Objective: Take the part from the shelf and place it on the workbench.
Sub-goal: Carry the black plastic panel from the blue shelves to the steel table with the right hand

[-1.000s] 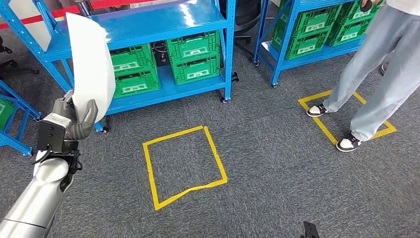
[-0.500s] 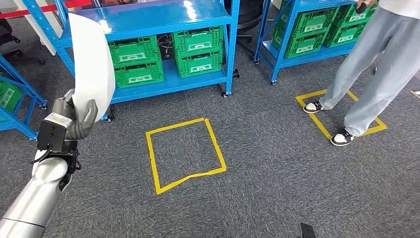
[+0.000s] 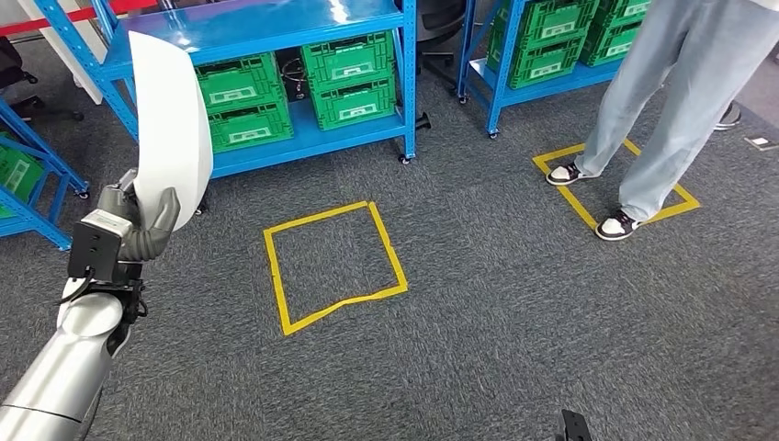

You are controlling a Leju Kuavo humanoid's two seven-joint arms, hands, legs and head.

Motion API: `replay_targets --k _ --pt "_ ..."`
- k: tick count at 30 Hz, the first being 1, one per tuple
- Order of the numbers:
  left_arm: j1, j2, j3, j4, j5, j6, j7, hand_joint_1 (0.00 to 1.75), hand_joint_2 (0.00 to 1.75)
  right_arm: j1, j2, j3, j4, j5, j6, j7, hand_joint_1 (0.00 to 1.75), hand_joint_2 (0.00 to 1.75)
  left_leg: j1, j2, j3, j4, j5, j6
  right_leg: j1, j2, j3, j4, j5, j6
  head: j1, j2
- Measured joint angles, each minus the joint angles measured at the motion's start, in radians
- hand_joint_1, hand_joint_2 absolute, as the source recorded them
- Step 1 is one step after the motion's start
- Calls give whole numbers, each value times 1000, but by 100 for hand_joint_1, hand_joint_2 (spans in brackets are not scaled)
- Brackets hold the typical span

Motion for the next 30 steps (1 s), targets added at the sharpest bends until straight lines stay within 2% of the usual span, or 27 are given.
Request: replay_targets --k 1,2,3,4,5,6,7,8,9,10,12,13,14,16,17,18,19,21,22,23,24,27,29,30 --pt "-2 1 0 4 4 -6 0 175 175 0 0 0 0 0 -1 0 0 0 0 0 -10 66 -35 -3 0 0 -15 0 12 0 -2 0" --pt "-4 1 0 11 8 -13 0 175 175 1 0 0 0 0 -1 -1 0 0 0 0 -14 121 -40 -3 1 -1 -30 1 24 0 -2 0" --pt "-4 1 0 18 11 -18 0 175 175 1 0 0 0 0 -2 -2 0 0 0 0 -6 152 -21 -2 2 -2 -44 2 37 1 -2 0" --pt "-5 1 0 25 13 -21 0 175 175 1 0 0 0 0 -2 -3 0 0 -1 -1 16 151 9 3 3 -2 -58 3 49 3 -2 0" --pt "-7 1 0 31 15 -23 0 175 175 2 0 0 0 1 -2 -3 0 0 -3 -1 56 112 35 10 4 -2 -71 3 60 4 -2 0" --pt "-10 1 0 34 16 -24 0 175 175 2 2 0 0 1 -2 -3 0 0 -6 -1 114 40 38 20 6 -3 -79 4 69 6 -2 0" --pt "-14 1 0 35 16 -24 0 175 175 2 4 0 0 1 -2 -3 0 0 -9 0 174 -42 23 27 7 -3 -85 4 77 10 -2 0" --pt "-20 1 0 37 16 -25 0 175 175 2 6 0 0 1 -2 -3 0 0 -12 1 219 -111 1 33 8 -4 -88 4 85 15 -2 0" --pt "-24 0 0 39 16 -26 -1 175 175 2 7 0 0 1 -2 -3 0 0 -15 1 246 -156 -18 37 7 -5 -89 3 92 21 -2 0" --pt "-27 0 0 42 16 -26 -1 175 175 2 7 0 0 1 -2 -4 0 0 -17 1 253 -175 -23 40 6 -6 -90 1 98 27 -2 0" --pt "-30 -1 0 47 16 -26 -1 175 175 3 7 0 0 1 -2 -3 0 0 -14 3 248 -183 -10 52 3 -5 -96 9 97 39 -1 0" --pt "-31 -2 0 50 16 -27 -1 175 175 4 8 0 0 1 -2 -3 0 0 -12 4 244 -185 0 59 2 -3 -108 34 76 45 0 0" --pt "-32 -3 0 52 17 -28 -1 175 175 4 8 0 0 1 -2 -3 0 0 -10 5 238 -186 9 65 1 -1 -129 81 44 50 2 0" --pt "-33 -4 0 58 17 -29 -1 175 175 5 8 0 0 1 -3 -3 0 0 -11 5 218 -181 22 69 0 1 -181 215 -33 59 6 0" --pt "-32 -4 0 61 17 -29 -1 175 175 5 8 0 0 1 -3 -4 0 0 -11 2 208 -177 26 67 0 1 -197 264 -54 63 6 0" --pt "-30 -4 0 65 17 -29 -1 175 175 6 8 0 0 2 -4 -6 0 0 -11 -2 198 -171 30 65 -1 1 -195 280 -57 65 6 0" --pt "-29 -4 0 68 17 -29 -1 175 175 6 8 0 0 4 -4 -9 0 0 -10 -7 190 -164 32 62 -2 2 -172 255 -43 66 6 0" --pt "-29 -6 0 74 19 -29 -1 175 175 6 8 0 0 8 -4 -15 0 0 -8 -17 174 -149 33 56 -5 19 -88 129 -2 63 6 0" --pt "-29 -8 0 77 19 -29 -1 175 175 6 8 0 0 10 -3 -17 0 0 -9 -22 168 -142 33 51 -5 28 -55 72 10 58 6 0" --pt "-29 -10 0 80 18 -29 -1 175 175 6 8 0 0 11 -3 -17 0 0 -10 -26 162 -137 34 46 -4 34 -35 37 15 51 6 0" --pt "-29 -12 -1 84 18 -29 -1 175 175 7 7 0 0 12 -2 -17 0 0 -11 -32 158 -136 36 40 -2 35 -30 25 14 43 6 0" --pt "-27 -18 -2 96 14 -29 -1 175 175 8 8 0 0 13 -4 -15 0 0 -9 -44 149 -134 38 22 -2 9 -31 17 25 21 5 0" --pt "-23 -27 -6 107 4 -29 -2 175 175 6 9 0 0 14 -8 -12 0 0 -6 -32 119 -75 0 12 -6 -7 -32 10 31 9 -1 0" --pt "-20 -34 -9 113 -4 -28 -2 175 175 6 9 0 0 14 -11 -10 0 0 -4 -23 92 -16 -32 6 -6 -14 -34 10 33 6 -5 0"
